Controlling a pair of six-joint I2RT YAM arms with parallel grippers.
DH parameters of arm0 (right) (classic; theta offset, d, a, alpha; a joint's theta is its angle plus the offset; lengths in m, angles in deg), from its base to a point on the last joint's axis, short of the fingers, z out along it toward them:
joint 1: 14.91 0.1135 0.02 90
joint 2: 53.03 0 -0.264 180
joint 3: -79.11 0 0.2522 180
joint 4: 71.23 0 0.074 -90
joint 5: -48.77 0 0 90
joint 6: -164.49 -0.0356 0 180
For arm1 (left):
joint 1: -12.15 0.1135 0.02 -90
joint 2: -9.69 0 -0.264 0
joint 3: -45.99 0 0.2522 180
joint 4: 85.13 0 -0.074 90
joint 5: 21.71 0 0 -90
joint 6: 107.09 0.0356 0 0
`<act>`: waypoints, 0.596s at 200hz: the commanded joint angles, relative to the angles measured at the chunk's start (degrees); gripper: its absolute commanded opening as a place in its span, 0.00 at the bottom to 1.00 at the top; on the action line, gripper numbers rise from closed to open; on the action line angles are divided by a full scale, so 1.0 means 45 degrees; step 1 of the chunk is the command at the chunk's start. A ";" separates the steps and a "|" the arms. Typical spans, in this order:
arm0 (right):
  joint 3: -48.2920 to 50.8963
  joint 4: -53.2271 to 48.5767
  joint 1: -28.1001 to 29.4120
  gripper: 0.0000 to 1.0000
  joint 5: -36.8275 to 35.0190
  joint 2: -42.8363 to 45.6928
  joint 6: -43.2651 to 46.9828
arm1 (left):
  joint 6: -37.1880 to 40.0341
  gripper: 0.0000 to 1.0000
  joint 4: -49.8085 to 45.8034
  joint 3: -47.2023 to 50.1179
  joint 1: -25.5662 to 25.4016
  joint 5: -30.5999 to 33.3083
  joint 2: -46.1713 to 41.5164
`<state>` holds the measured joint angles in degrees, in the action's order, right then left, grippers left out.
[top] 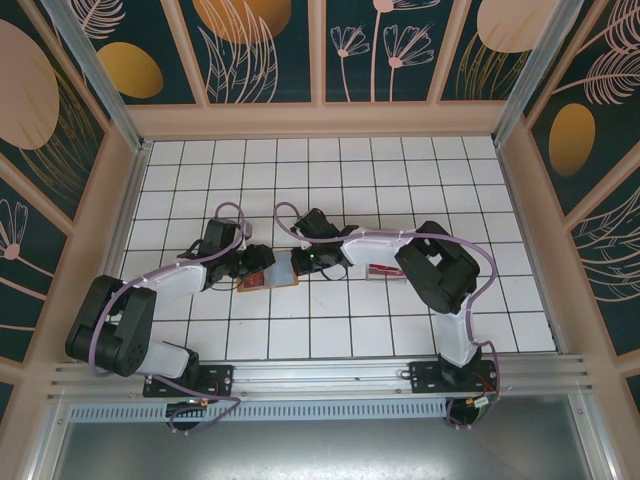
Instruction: Take the credit cards out of the card holder
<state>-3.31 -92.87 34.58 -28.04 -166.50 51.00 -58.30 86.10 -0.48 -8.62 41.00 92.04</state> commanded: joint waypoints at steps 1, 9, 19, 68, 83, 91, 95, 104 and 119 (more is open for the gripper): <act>0.0151 -0.0260 -0.0036 0.00 -0.0046 -0.0080 -0.0295 | -0.0351 0.38 0.0677 -0.0368 -0.0305 -0.0719 0.0091; 0.0180 -0.0238 -0.0086 0.00 -0.0087 -0.0019 -0.0362 | -0.0470 0.37 0.0706 -0.0339 -0.0326 -0.0737 -0.0010; 0.0199 -0.0284 -0.0166 0.00 -0.0189 0.0104 -0.0425 | -0.0539 0.36 0.0553 -0.0302 -0.0325 -0.0511 -0.0253; 0.0141 -0.0303 -0.0579 0.05 -0.0529 0.1050 -0.0680 | -0.0711 0.19 -0.1092 0.0054 -0.0138 0.1895 -0.1952; -0.0197 -0.0513 -0.0570 0.05 -0.0558 0.1255 -0.0622 | -0.0866 0.14 -0.1860 0.0174 0.0180 0.2828 -0.2356; -0.0372 -0.0535 -0.0555 0.04 -0.0479 0.1317 -0.0621 | -0.0970 0.12 -0.2187 0.0308 0.0338 0.3212 -0.2559; -0.0463 -0.0531 -0.0549 0.05 -0.0401 0.1342 -0.0636 | -0.1023 0.11 -0.2358 0.0391 0.0417 0.3419 -0.2646; -0.0621 -0.0471 -0.0530 0.05 -0.0181 0.1375 -0.0688 | -0.1107 0.09 -0.2697 0.0513 0.0576 0.3779 -0.2777; -0.0913 -0.0279 -0.0463 0.05 0.0455 0.1263 -0.0809 | -0.1150 0.07 -0.3102 0.0729 0.0707 0.4375 -0.2906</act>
<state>-4.18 -94.23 31.96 -29.11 -162.87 48.53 -62.39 79.00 0.62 -6.59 53.50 80.17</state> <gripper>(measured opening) 0.056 0.089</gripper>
